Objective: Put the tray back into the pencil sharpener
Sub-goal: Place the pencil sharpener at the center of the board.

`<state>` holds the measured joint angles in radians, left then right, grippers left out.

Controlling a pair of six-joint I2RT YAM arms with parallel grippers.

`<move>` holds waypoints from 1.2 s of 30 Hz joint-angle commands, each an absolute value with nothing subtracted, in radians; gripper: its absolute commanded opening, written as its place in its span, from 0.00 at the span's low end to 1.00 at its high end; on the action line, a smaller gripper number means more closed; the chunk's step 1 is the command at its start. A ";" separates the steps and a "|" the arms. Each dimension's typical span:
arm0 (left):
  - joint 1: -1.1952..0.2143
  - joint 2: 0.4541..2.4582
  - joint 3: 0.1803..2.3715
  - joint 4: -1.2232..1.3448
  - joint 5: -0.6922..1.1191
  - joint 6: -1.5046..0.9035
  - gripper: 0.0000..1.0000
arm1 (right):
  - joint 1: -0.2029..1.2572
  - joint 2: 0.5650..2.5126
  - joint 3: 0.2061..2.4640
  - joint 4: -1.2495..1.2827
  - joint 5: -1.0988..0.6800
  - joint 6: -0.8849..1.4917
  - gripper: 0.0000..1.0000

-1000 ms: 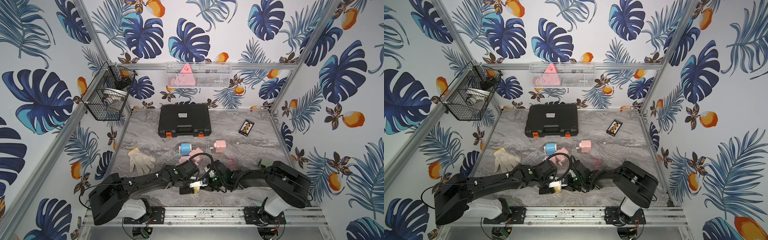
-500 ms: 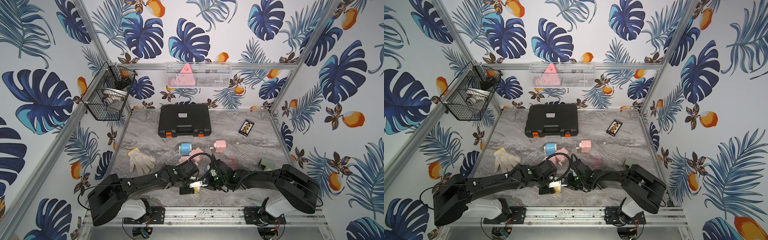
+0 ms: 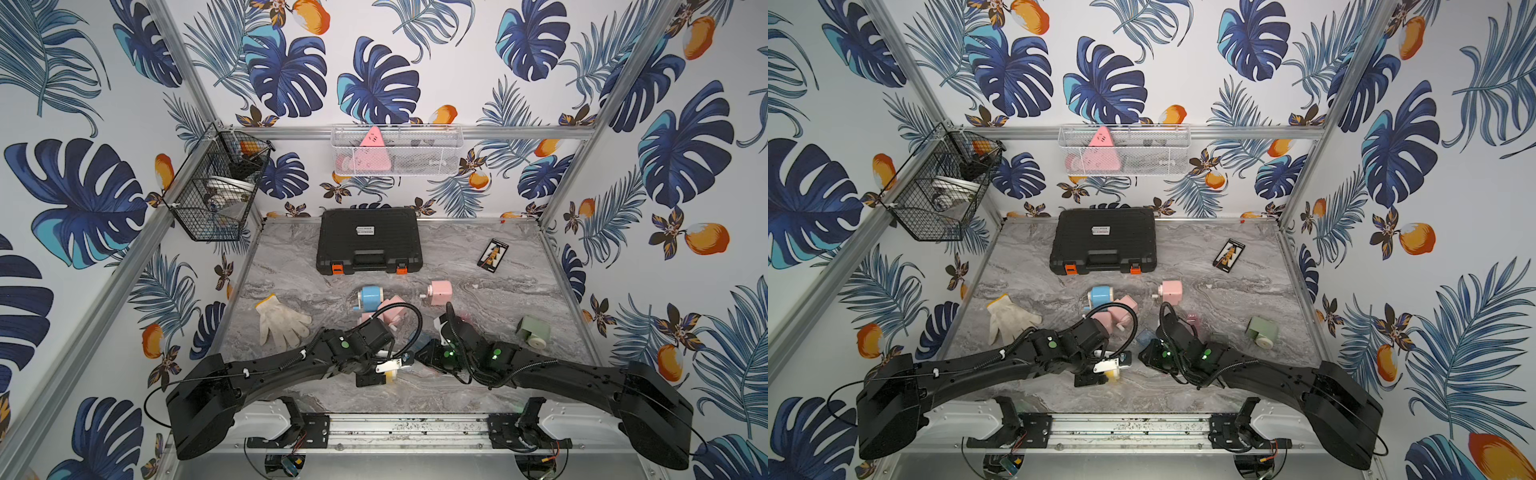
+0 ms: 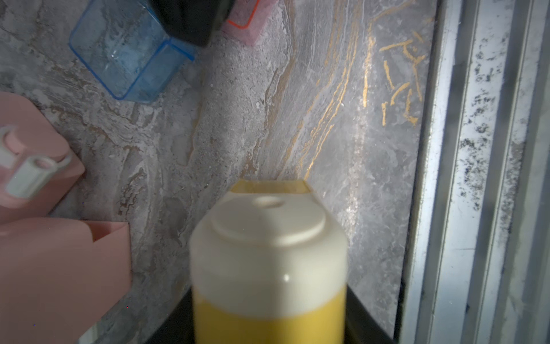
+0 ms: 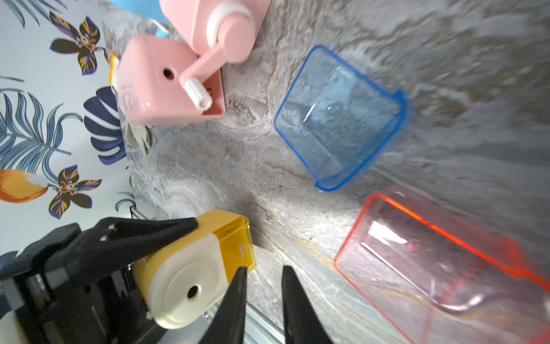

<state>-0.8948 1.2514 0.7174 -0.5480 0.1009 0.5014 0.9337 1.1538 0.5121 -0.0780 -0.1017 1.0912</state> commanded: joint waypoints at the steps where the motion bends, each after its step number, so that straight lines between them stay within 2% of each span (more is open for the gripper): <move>1: -0.882 1.230 0.735 -0.570 0.102 0.466 0.24 | 0.930 1.089 0.511 -0.209 0.054 1.098 0.24; 5: -0.841 1.193 0.767 -0.597 0.107 0.416 0.17 | 0.930 1.026 0.538 -0.268 0.110 1.057 0.24; 9: -0.798 1.154 0.835 -0.657 0.098 0.355 0.01 | 0.931 0.994 0.554 -0.278 0.123 1.029 0.24; 10: -0.789 1.144 0.855 -0.677 0.099 0.340 0.00 | 0.930 0.989 0.555 -0.275 0.121 1.024 0.24; 13: -0.763 1.121 0.907 -0.715 0.090 0.298 0.00 | 0.930 0.981 0.554 -0.261 0.122 1.006 0.25; 19: -0.640 1.155 0.999 -0.758 -0.107 0.141 0.00 | 0.922 0.997 0.573 -0.247 0.152 0.969 0.25; 24: -0.498 1.199 1.053 -0.786 -0.096 0.100 0.00 | 0.919 0.998 0.587 -0.261 0.175 0.942 0.25; 28: -0.446 1.226 1.080 -0.766 -0.121 0.066 0.00 | 0.916 0.987 0.586 -0.264 0.180 0.930 0.25; 36: -0.349 1.438 1.258 -0.846 -0.210 -0.029 0.00 | 0.910 0.976 0.600 -0.291 0.194 0.907 0.24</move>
